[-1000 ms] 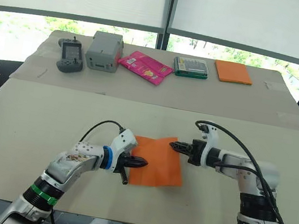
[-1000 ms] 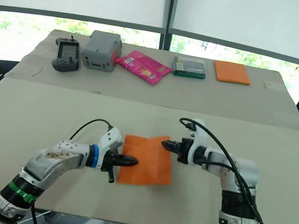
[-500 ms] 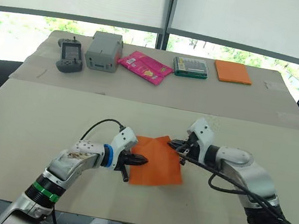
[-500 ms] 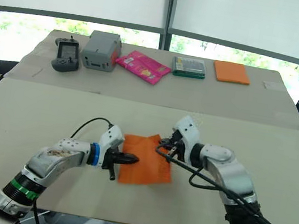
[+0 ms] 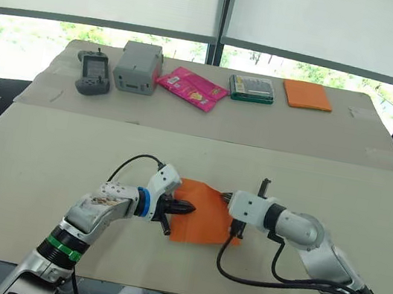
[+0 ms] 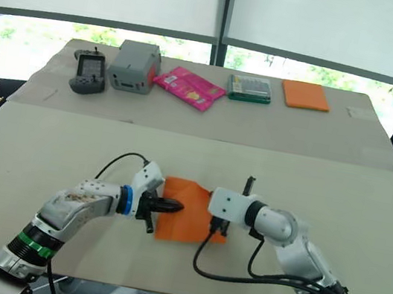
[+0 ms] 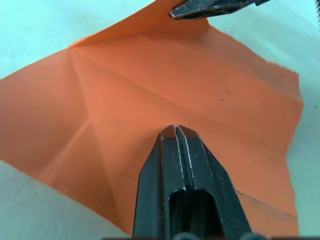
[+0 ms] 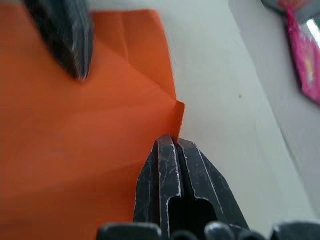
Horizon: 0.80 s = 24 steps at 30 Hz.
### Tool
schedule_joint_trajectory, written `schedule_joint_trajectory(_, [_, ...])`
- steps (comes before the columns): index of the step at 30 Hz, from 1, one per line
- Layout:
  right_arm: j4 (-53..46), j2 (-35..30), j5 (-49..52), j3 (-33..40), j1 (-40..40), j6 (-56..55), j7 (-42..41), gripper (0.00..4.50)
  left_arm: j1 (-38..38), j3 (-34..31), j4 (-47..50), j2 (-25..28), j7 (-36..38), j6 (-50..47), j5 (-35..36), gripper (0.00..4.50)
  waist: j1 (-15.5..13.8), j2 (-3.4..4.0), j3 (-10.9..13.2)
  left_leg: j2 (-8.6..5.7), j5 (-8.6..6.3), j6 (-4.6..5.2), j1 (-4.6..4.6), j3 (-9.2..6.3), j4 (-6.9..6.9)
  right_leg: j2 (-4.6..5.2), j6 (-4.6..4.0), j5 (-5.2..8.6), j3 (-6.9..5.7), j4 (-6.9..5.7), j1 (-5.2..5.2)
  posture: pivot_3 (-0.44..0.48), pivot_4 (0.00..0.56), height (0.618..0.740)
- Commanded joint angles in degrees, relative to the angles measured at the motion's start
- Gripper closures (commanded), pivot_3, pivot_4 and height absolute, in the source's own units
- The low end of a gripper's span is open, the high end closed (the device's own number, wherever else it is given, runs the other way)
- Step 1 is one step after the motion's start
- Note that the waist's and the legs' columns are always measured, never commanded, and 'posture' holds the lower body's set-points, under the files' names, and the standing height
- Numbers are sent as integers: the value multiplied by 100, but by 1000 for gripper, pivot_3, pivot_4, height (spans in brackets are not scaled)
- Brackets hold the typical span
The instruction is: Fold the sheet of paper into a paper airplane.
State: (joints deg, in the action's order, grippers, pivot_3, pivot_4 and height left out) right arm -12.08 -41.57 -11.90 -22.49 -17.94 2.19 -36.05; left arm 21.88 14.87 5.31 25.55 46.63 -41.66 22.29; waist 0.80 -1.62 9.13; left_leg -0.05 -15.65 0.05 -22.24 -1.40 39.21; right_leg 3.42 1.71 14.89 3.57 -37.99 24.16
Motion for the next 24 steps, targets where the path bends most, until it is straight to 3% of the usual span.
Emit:
schedule_joint_trajectory(1, [146, -18, -605, -10, 115, -1077, 412, 4454, 92, -131, -53, -49, -50, -94, 24, 4500, 0, 0, 0, 1, 0, 0, 0, 0, 0, -1, 0, 0, 0, 0, 0, 0, 150, 740])
schedule_joint_trajectory(12, [653, 459, -1085, -61, 394, -1634, 552, 4454, 363, -275, -188, -306, -104, -216, 132, 4500, 2, 0, 0, 1, 0, 0, 1, 0, 0, -2, 0, 0, 1, -1, -1, 0, 150, 740])
schedule_joint_trajectory(18, [816, 558, -1327, -64, 447, -1628, 588, 4454, 721, -1023, -297, -994, -460, -779, 808, 4500, 1, -1, 0, 1, 0, 1, 0, -1, 6, -2, 0, 0, 0, -3, -2, 0, 150, 740])
schedule_joint_trajectory(24, [809, 630, -1407, -19, 483, -1545, 601, 4454, 900, -603, -497, -1131, -634, -681, 430, 4500, 16, -1, 0, 1, 0, 0, 12, -1, 6, -3, 0, 0, 2, -5, -12, 0, 150, 740])
